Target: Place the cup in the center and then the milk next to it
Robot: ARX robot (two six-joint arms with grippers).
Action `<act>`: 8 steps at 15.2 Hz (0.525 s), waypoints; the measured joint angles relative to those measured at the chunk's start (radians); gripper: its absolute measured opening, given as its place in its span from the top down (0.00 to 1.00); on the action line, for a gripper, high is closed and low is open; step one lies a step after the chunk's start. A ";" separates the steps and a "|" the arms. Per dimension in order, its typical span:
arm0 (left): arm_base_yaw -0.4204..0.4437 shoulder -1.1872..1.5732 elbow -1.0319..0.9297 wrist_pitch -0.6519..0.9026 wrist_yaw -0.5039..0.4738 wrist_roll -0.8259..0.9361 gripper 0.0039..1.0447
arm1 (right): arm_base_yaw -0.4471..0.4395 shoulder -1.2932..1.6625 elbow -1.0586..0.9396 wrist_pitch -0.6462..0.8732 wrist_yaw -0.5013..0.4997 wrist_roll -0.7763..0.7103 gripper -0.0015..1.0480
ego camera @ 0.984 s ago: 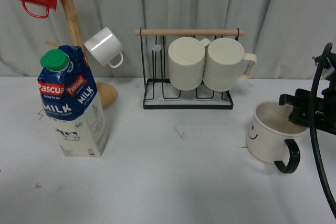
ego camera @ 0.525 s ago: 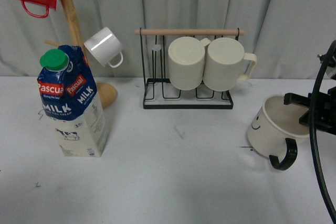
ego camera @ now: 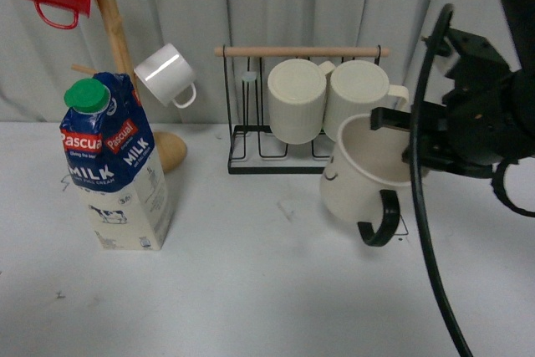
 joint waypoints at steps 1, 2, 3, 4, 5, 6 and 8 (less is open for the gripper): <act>0.000 0.000 0.000 0.000 0.000 0.000 0.06 | 0.030 0.028 0.037 -0.015 0.013 -0.006 0.97; 0.000 0.000 0.000 0.000 0.000 0.000 0.06 | 0.048 0.046 0.058 -0.026 0.018 -0.011 0.97; 0.000 0.000 0.000 0.000 0.000 0.000 0.06 | 0.064 0.066 0.077 -0.048 0.019 -0.015 0.97; 0.000 0.000 0.000 0.000 0.000 0.000 0.06 | 0.076 0.090 0.093 -0.063 0.029 -0.024 0.97; 0.000 0.000 0.000 0.000 0.000 0.000 0.06 | 0.082 0.106 0.106 -0.069 0.037 -0.030 0.97; 0.000 0.000 0.000 0.000 0.000 0.000 0.06 | 0.085 0.121 0.120 -0.080 0.052 -0.035 0.97; 0.000 0.000 0.000 0.000 0.000 0.000 0.06 | 0.087 0.129 0.131 -0.096 0.062 -0.039 0.97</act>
